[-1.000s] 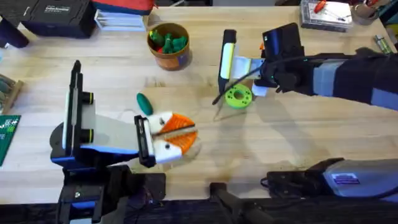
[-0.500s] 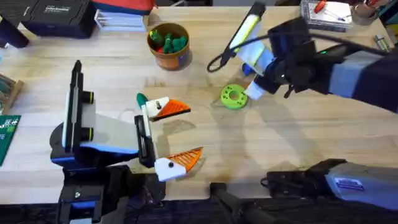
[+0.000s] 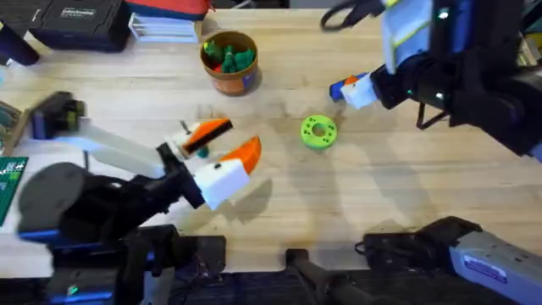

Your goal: Pick up the gripper from the table and insert it into the empty holder that is missing its gripper. Then pick up a screw, insert it into the mounting hole, and use the screwdriver to tighten it. Finally, clean up the table by picking up the vegetable and placing it into the bucket.

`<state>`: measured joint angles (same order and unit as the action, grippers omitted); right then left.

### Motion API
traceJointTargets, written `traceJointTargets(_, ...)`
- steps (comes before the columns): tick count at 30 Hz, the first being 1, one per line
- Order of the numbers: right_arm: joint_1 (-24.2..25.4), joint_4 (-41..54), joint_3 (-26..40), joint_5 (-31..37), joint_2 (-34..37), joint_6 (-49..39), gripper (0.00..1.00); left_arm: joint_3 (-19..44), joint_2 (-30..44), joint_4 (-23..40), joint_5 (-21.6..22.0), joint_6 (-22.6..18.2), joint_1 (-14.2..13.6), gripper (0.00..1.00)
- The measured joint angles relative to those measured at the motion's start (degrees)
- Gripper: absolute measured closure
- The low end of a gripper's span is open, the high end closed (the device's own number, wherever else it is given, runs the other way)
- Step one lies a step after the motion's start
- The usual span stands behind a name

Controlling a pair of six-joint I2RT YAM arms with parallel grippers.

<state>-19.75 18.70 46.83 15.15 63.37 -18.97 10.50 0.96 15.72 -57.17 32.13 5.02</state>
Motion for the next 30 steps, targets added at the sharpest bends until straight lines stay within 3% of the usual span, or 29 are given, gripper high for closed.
traceJointTargets(4,0.07,0.21,0.00,-3.50,-3.42,6.32,0.007,4.36,1.93,-0.11,3.72,-0.21,0.00,0.015)
traceJointTargets(10,0.06,0.20,0.00,-14.92,-6.54,10.21,0.007,4.88,2.09,0.28,7.35,-0.26,0.00,0.015)
traceJointTargets(13,0.07,0.26,0.00,-17.80,-6.51,10.90,0.007,4.99,2.11,-2.88,7.50,0.61,0.00,0.015)
traceJointTargets(17,0.07,0.24,0.00,-19.49,-6.51,11.33,0.007,7.77,3.52,-0.12,7.75,1.12,0.00,0.015)
traceJointTargets(19,0.07,0.22,0.00,-19.86,-6.51,11.48,0.007,11.23,5.39,4.13,8.88,0.47,0.00,0.015)
traceJointTargets(23,0.07,0.22,0.00,-20.41,-6.51,11.55,0.007,22.91,12.09,19.20,14.28,-3.59,0.00,0.016)
traceJointTargets(26,0.07,0.22,0.00,-20.61,-6.51,11.59,0.007,33.20,19.56,34.83,22.65,-6.60,0.00,0.015)
traceJointTargets(30,0.07,0.22,0.00,-20.62,-6.51,11.72,0.007,42.64,30.47,48.45,35.25,-8.36,0.00,0.015)
